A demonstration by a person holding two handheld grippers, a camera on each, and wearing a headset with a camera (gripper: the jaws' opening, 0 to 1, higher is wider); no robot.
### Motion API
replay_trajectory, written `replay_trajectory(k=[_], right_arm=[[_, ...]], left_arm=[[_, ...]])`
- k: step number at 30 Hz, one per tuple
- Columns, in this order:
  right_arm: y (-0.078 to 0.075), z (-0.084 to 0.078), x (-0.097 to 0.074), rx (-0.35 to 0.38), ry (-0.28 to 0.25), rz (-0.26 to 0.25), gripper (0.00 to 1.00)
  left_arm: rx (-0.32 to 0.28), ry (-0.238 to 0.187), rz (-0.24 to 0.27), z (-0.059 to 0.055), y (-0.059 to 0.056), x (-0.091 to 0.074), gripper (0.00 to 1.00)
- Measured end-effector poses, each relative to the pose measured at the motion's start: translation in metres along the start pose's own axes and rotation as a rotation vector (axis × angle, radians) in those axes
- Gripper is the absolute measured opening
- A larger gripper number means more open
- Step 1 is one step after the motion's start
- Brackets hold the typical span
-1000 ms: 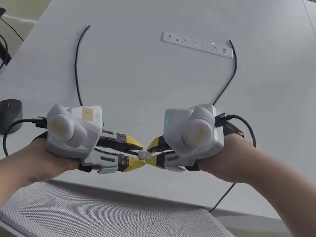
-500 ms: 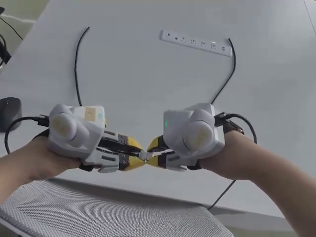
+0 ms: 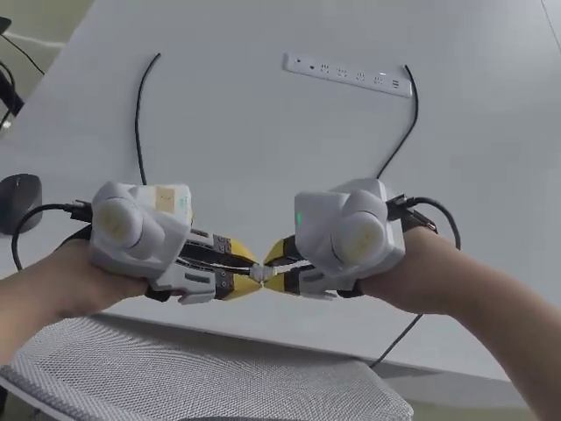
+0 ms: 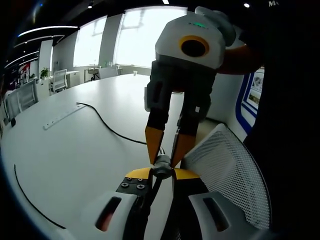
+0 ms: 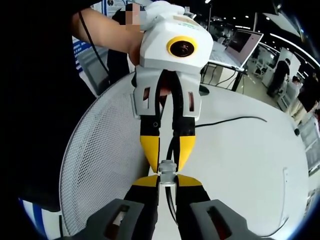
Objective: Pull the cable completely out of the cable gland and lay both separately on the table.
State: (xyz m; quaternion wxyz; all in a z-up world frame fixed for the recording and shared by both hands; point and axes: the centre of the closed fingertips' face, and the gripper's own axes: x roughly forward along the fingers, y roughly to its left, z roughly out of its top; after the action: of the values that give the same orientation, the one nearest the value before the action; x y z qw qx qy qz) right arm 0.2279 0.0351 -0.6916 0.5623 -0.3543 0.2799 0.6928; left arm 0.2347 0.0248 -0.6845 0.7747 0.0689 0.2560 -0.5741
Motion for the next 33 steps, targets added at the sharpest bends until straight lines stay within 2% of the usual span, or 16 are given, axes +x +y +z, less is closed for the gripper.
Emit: replay_trajectory(k=[9,15,19,20,23,26,28,30,31,32,33], right_arm=[[-0.002,-0.003,-0.005,0.042,-0.021,0.011,0.06],[-0.002,-0.003,-0.005,0.031,-0.028,0.002,0.07],[-0.007,-0.002,-0.005,0.02,-0.04,-0.006,0.08],[-0.008,-0.002,-0.005,0.023,-0.041,0.0,0.08],[-0.009,-0.003,-0.005,0.035,-0.044,0.01,0.08],[-0.01,-0.009,-0.004,0.037,-0.023,0.022,0.1],[-0.011,-0.011,-0.006,0.063,-0.026,0.037,0.12],[-0.011,-0.008,-0.009,0.121,-0.063,0.068,0.14],[-0.009,-0.004,-0.012,0.16,-0.091,0.103,0.16],[-0.008,0.0,-0.014,0.238,-0.121,0.147,0.18],[-0.013,0.001,-0.017,0.263,-0.143,0.164,0.17]], left_arm=[[0.051,-0.017,0.014,0.008,-0.002,0.004,0.16],[0.031,0.007,0.023,0.009,0.0,0.004,0.15],[0.03,0.004,0.043,0.01,0.004,0.003,0.14],[0.014,0.002,0.04,0.009,0.005,0.003,0.14],[0.021,-0.004,0.043,0.009,0.005,0.003,0.14],[0.034,0.008,0.043,0.005,0.006,0.002,0.15],[0.041,0.012,0.047,0.004,0.006,0.002,0.15],[0.068,0.01,0.06,0.003,0.007,0.0,0.15],[0.067,0.011,0.058,0.003,0.007,-0.001,0.15],[0.079,0.013,0.06,0.003,0.006,-0.001,0.15],[0.092,0.014,0.065,0.003,0.006,-0.002,0.15]])
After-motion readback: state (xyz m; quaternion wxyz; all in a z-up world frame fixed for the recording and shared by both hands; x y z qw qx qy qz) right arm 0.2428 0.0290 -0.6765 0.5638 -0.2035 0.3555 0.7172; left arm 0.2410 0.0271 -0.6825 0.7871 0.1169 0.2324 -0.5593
